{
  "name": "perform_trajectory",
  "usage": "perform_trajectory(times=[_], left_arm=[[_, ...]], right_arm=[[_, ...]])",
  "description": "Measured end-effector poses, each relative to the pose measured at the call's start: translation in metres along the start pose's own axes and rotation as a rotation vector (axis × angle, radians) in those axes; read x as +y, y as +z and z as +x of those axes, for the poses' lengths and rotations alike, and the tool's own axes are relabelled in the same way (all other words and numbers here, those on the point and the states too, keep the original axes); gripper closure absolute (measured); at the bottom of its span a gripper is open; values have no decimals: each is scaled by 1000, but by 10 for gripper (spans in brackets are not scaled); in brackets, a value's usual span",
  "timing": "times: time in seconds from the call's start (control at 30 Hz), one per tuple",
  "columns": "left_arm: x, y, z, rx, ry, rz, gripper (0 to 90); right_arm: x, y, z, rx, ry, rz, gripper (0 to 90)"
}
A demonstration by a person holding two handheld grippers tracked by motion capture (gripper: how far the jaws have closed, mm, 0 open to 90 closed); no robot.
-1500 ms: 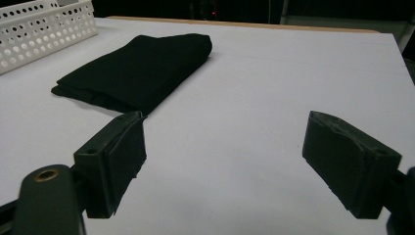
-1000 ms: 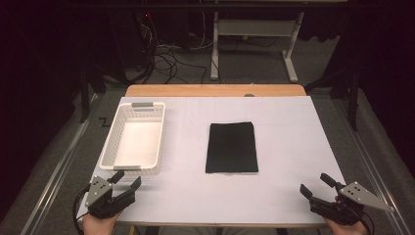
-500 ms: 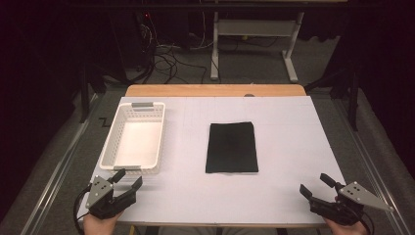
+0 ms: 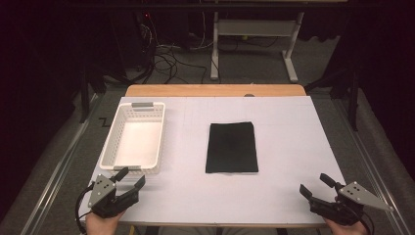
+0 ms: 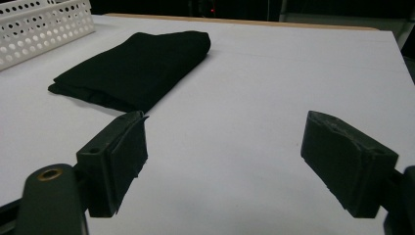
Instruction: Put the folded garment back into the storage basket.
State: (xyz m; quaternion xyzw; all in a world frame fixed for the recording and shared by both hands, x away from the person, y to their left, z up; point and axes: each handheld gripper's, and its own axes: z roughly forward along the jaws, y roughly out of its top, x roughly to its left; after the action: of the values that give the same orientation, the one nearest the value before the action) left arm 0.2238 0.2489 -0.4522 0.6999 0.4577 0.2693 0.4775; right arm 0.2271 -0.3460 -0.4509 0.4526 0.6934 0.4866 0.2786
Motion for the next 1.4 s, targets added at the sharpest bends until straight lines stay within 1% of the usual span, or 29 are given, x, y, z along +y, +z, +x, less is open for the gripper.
perform_trajectory(times=[0.2, 0.53, 0.57, 0.63, 0.67, 0.7, 0.83, 0.93, 1.07, 1.1, 1.17, 1.4], left_arm=[[2, 0, -1, 4, 6, -3, 316], [7, 2, -6, -10, 16, -11, 317], [8, 2, -7, -10, 22, -9, 317], [11, 4, -12, -15, 49, -10, 317], [11, 4, -12, -15, 49, -10, 317], [12, 6, -15, -23, 56, -15, 317], [15, 9, -18, -37, 60, -16, 317], [18, 14, -24, -51, 70, -13, 317], [20, 17, -27, -59, 73, -11, 317], [21, 19, -29, -68, 68, -13, 317], [22, 20, -29, -72, 66, -16, 317], [28, 27, -36, -99, 76, -6, 317]], right_arm=[[0, 0, 0, 0, 1, 1, 179], [0, 0, 0, 0, -2, 1, 179], [0, 0, 0, 0, -3, 1, 179], [0, 0, 0, -1, -2, -1, 179], [0, 0, 0, -1, -2, -1, 179], [0, 0, 0, -1, -1, -3, 179], [0, 0, 0, 1, -2, -3, 180], [0, 1, 0, 3, 0, -1, 179], [0, 0, -1, 5, -1, -1, 179], [0, 0, 0, 6, 1, -3, 179], [0, 0, 0, 6, 0, -3, 179], [0, 0, 0, 6, 1, -2, 179]])
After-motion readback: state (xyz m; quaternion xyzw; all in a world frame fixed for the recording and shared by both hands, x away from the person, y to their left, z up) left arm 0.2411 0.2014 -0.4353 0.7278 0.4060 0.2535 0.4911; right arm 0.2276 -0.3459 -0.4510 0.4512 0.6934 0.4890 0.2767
